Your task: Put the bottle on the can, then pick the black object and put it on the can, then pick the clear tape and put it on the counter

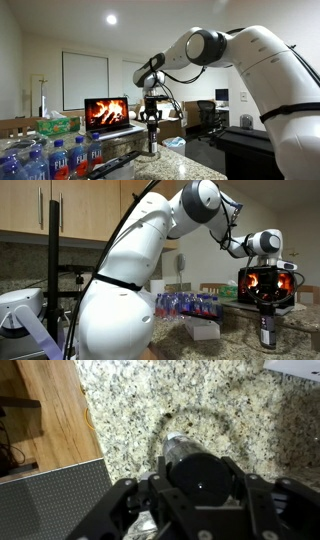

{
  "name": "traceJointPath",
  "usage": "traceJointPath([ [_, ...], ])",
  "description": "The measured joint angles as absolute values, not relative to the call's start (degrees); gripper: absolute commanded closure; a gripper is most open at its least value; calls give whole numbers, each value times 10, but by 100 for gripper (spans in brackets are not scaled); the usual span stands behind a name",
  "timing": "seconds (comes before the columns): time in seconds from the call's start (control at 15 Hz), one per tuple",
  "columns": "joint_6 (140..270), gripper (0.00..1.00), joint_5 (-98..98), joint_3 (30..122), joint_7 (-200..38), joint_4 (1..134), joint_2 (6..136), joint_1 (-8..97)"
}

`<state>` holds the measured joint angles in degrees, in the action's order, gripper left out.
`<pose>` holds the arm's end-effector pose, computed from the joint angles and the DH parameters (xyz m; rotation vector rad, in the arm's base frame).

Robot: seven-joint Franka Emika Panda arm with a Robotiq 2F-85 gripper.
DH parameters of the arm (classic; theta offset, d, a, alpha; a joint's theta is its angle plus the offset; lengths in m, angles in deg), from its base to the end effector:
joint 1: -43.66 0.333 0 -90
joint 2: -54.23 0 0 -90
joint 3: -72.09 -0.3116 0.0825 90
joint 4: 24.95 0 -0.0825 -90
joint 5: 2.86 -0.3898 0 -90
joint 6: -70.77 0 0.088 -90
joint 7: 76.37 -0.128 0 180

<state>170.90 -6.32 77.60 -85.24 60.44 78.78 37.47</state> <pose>0.6530 -0.1204 0.3867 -3.0556 0.5709 0.2627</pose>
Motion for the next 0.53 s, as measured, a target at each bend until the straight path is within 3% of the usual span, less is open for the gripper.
traceJointPath([
  [0.53,1737,69,-63,778,-853,728,712,375],
])
